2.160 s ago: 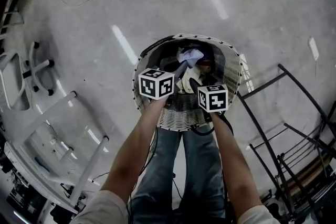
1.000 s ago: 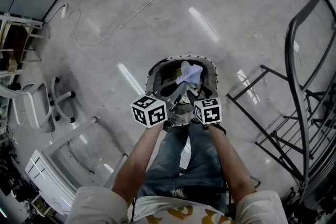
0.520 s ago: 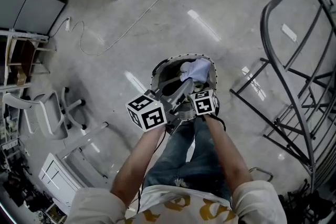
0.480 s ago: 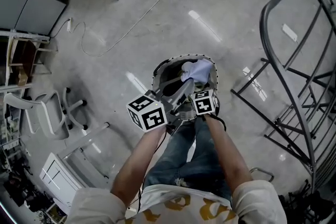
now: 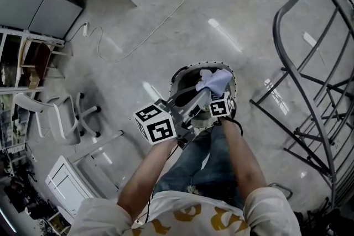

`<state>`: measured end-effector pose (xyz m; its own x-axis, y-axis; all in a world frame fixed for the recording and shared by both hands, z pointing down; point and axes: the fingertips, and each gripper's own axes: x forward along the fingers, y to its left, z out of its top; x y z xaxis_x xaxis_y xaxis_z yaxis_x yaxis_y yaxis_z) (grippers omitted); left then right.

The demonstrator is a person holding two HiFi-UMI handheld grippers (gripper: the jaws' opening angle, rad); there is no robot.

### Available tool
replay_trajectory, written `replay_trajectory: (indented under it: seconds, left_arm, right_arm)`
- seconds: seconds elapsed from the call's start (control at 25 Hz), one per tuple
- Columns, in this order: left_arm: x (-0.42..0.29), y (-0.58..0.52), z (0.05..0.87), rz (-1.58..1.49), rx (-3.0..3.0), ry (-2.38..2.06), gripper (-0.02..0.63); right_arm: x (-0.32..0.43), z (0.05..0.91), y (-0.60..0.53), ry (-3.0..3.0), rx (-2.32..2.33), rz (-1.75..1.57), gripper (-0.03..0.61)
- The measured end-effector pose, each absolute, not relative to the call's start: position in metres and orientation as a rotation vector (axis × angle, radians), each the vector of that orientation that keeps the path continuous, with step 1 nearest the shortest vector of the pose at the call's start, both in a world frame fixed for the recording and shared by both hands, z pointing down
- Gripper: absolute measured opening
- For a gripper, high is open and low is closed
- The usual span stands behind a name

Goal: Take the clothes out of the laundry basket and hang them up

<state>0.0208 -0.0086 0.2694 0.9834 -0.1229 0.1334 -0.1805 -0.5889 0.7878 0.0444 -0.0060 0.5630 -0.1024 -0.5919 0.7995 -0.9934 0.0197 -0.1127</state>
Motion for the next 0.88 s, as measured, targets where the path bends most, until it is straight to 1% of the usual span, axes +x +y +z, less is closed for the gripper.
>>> replay_trajectory:
  seconds: [0.04,0.08,0.32,0.64,0.88]
  left_arm:
    - [0.020,-0.010,0.266,0.070,2.202,-0.213,0.015]
    - [0.018,-0.014,0.262,0.060,2.202,-0.224,0.015]
    - [-0.004,-0.039,0.236,0.030,2.255,-0.302,0.015]
    - [-0.018,-0.051,0.188,-0.038,2.336,-0.334,0.015]
    - [-0.037,-0.071,0.148,-0.095,2.402,-0.390,0.015]
  right_arm:
    - [0.043,0.560,-0.008,-1.758,1.615,0.933,0.080]
    - [0.042,0.556,-0.010,-1.766,1.610,0.923,0.034]
    - [0.035,0.520,0.001,-1.808,1.629,0.888,0.034]
    - [0.047,0.457,0.014,-1.857,1.691,0.812,0.034]
    - [0.048,0.398,0.013,-1.903,1.770,0.811,0.034]
